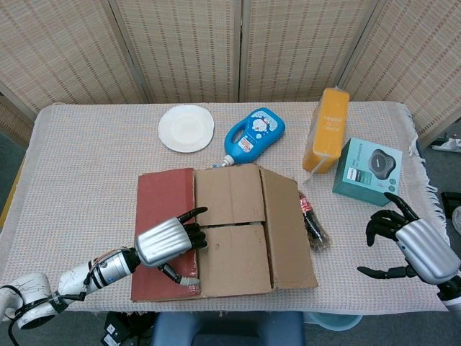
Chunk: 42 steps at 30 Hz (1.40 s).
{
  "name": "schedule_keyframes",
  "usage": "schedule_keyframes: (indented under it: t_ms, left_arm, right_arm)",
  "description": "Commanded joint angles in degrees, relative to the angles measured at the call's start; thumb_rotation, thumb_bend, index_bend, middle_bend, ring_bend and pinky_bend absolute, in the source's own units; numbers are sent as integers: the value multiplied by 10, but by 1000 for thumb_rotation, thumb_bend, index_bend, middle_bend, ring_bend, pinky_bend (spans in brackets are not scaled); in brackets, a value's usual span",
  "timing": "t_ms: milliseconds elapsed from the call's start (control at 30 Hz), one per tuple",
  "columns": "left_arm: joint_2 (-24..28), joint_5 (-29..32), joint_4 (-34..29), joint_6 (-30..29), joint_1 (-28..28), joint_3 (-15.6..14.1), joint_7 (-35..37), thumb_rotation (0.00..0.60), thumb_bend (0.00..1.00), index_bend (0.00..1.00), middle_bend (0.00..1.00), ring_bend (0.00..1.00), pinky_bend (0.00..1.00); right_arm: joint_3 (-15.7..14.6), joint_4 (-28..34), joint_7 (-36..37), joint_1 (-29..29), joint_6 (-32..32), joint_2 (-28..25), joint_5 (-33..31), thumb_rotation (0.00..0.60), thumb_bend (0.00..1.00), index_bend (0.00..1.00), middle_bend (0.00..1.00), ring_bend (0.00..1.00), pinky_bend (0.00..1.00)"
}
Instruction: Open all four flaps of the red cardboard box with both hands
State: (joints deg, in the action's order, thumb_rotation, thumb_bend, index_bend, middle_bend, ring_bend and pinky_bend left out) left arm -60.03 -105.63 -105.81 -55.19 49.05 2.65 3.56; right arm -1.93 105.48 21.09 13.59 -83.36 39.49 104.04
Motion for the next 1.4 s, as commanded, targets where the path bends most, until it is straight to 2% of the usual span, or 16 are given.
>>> schedule_keyframes:
  t_ms: [33, 333, 600, 1133, 1400]
  left_arm:
    - [27, 3, -22, -20, -12, -1, -9, 66, 226, 457, 471, 417, 0]
    - [107, 3, -69, -72, -49, -8, 4, 68, 227, 465, 472, 418, 0]
    - [148, -11, -83, -121, -79, -9, 29, 67, 227, 466, 479, 428, 0]
    - [218, 17, -68, -217, -161, -3, 59, 67, 227, 466, 480, 428, 0]
    - [230, 44, -46, -217, -198, -13, 59, 67, 227, 466, 480, 428, 0]
  right_arm:
    - [1, -2, 3, -1, -2, 1, -1, 334, 42, 562, 478, 297, 0]
    - [5, -5, 9, -1, -7, 1, 1, 335, 42, 562, 478, 296, 0]
    - [10, 3, 7, -1, -13, -5, 3, 335, 42, 562, 477, 296, 0]
    - [19, 21, -1, -2, -19, -19, 4, 333, 42, 562, 473, 290, 0]
    - [23, 30, -6, 3, -14, -22, 6, 333, 42, 561, 460, 270, 0]
